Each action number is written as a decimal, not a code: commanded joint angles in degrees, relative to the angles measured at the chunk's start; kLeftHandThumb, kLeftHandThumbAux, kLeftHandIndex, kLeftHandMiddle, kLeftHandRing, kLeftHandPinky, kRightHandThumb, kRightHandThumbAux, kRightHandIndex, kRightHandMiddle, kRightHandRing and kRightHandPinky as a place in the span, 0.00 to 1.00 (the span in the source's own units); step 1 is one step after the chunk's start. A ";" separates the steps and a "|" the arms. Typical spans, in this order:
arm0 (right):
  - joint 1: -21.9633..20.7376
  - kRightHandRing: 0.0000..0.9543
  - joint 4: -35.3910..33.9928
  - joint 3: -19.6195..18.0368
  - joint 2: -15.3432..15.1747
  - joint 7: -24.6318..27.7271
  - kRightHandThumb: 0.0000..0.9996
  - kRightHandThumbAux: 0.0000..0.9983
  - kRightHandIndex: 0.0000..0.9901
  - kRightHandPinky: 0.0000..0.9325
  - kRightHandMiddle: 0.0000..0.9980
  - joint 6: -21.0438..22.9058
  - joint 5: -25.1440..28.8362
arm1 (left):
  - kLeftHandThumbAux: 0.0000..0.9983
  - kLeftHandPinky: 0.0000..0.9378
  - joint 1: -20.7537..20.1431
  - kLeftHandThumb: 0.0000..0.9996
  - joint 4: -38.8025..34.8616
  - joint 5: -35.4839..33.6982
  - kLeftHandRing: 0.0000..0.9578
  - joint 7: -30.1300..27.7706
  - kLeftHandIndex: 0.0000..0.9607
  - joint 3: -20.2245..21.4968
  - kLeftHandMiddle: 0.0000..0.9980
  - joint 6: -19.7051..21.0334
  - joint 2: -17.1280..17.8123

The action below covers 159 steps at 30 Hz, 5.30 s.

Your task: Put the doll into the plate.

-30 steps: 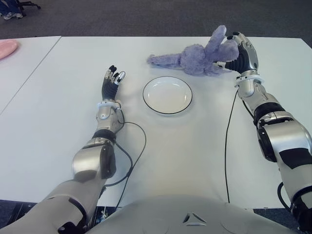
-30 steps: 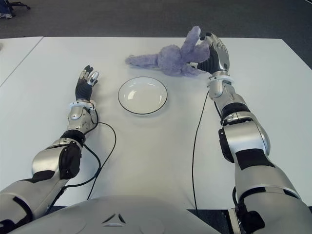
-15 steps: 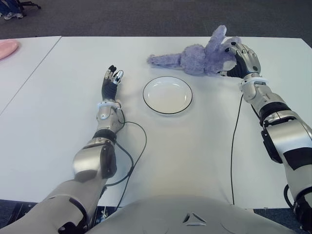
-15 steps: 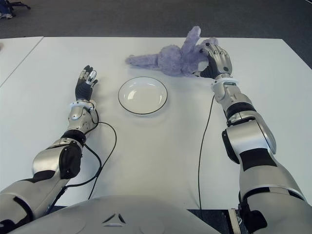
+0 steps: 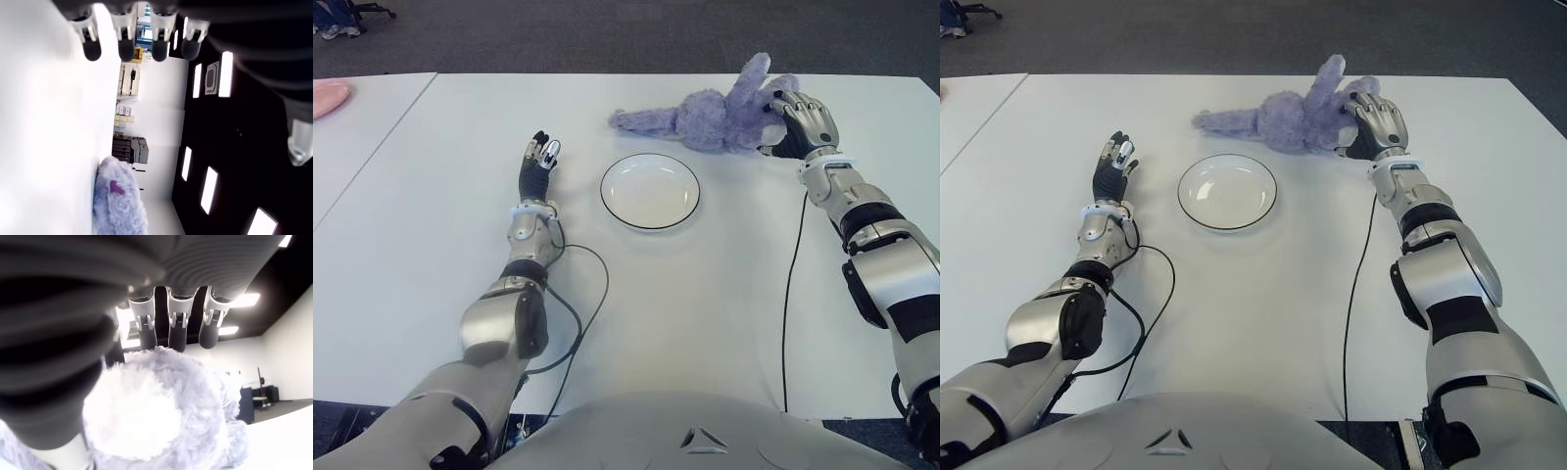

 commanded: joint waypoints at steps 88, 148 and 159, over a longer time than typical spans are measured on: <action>7.11 0.75 -10.65 -6.84 -2.66 -4.73 0.68 0.73 0.44 0.76 0.71 -35.17 6.34 | 0.44 0.06 9.71 0.00 6.91 1.10 0.07 3.10 0.04 -1.92 0.09 7.68 -4.44; 6.29 0.00 -12.05 -8.44 -5.92 0.22 0.05 0.52 0.00 0.00 0.00 -24.99 1.73 | 0.46 0.07 9.56 0.00 6.98 1.75 0.08 3.61 0.04 -2.72 0.09 7.52 -4.52; 3.32 0.00 -3.96 -5.87 -3.75 2.71 0.04 0.52 0.00 0.00 0.00 -16.49 0.37 | 0.43 0.08 9.40 0.00 6.94 0.81 0.08 2.33 0.04 -1.78 0.09 6.98 -4.72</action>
